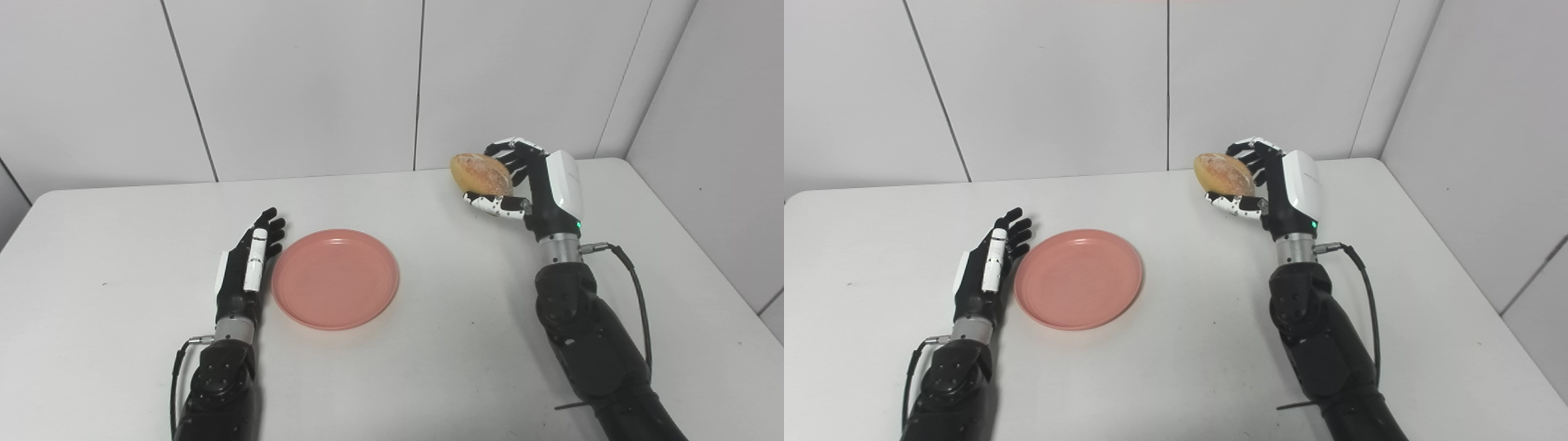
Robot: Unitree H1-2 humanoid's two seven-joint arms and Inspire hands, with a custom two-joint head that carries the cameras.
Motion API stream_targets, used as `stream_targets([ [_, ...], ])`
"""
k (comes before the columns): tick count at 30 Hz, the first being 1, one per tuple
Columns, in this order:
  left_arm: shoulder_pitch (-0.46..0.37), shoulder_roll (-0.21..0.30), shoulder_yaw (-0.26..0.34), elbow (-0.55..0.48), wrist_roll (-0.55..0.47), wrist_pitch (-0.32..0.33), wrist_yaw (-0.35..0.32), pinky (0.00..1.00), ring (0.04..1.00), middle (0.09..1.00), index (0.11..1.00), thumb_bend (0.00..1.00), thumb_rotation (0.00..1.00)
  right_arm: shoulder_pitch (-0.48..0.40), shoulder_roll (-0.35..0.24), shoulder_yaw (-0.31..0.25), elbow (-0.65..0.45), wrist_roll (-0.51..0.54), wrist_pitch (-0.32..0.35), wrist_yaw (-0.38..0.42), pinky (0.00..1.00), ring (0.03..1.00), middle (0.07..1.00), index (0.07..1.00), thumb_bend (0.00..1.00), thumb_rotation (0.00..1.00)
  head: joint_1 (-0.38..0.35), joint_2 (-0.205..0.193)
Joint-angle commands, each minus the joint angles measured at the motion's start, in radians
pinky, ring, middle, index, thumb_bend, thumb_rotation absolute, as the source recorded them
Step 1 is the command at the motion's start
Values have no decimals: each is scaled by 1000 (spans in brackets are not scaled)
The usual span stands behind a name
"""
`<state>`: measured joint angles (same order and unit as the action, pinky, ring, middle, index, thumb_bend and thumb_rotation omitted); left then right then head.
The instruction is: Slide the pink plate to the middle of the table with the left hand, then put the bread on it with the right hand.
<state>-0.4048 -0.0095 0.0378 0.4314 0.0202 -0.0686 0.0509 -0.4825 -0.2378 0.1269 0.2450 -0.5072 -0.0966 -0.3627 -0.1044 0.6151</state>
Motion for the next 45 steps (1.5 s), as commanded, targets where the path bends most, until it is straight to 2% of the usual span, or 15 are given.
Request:
stream_targets([
  [1, -11, -13, -2, 11, -6, 2, 9, 841, 852, 836, 821, 436, 1000, -23, 4, 2, -62, -8, -6, 23, 382, 463, 465, 531, 514, 0, 5, 0],
  [3, -12, -16, -2, 11, -3, -5, 14, 839, 852, 835, 818, 429, 1000, -11, 17, 16, -97, -1, -7, 62, 395, 474, 464, 532, 513, 0, 20, 0],
  [8, -11, -21, -12, -8, 16, 19, 33, 837, 851, 837, 816, 438, 1000, -6, 45, 48, -115, -26, -37, 87, 308, 405, 446, 540, 512, 0, 67, 1],
  [10, -10, -23, -13, -15, 17, 26, 38, 836, 849, 834, 814, 433, 1000, -6, 60, 54, -123, -25, -28, 102, 359, 442, 457, 534, 514, 0, 79, 2],
  [14, -9, -27, -17, -17, 14, 19, 38, 842, 852, 834, 819, 433, 1000, -19, 94, 79, -113, -50, -10, 120, 389, 464, 467, 528, 515, 0, 96, 5],
  [26, -10, -40, -23, -23, 3, 18, 39, 853, 860, 847, 830, 451, 1000, -70, 164, 167, 73, -83, -92, 109, 361, 442, 450, 540, 513, 0, 118, 8],
  [29, -12, -41, -21, -19, -7, 15, 31, 858, 865, 850, 834, 452, 1000, -96, 169, 194, 126, -106, -112, 107, 347, 428, 443, 541, 513, 0, 117, 8],
  [32, -15, -42, -21, -12, -12, 10, 27, 859, 869, 853, 835, 449, 1000, -123, 174, 217, 175, -131, -125, 95, 298, 374, 477, 497, 520, 0, 116, 10],
  [38, -15, -45, -24, -9, -9, 3, 27, 859, 868, 851, 835, 460, 1000, -167, 182, 250, 272, -173, -146, 59, 276, 364, 425, 535, 513, 0, 116, 11],
  [41, -15, -44, -25, -11, -8, 5, 25, 853, 865, 849, 833, 468, 1000, -185, 181, 261, 318, -186, -163, 45, 282, 374, 429, 534, 514, 0, 115, 12],
  [44, -13, -45, -25, -17, -10, 11, 23, 855, 865, 850, 833, 468, 1000, -194, 178, 274, 346, -198, -168, 40, 257, 345, 474, 497, 519, 0, 115, 13],
  [45, -13, -45, -26, -18, -10, 12, 24, 857, 866, 851, 833, 468, 1000, -195, 178, 277, 351, -201, -170, 38, 261, 351, 458, 510, 517, 0, 115, 13],
])
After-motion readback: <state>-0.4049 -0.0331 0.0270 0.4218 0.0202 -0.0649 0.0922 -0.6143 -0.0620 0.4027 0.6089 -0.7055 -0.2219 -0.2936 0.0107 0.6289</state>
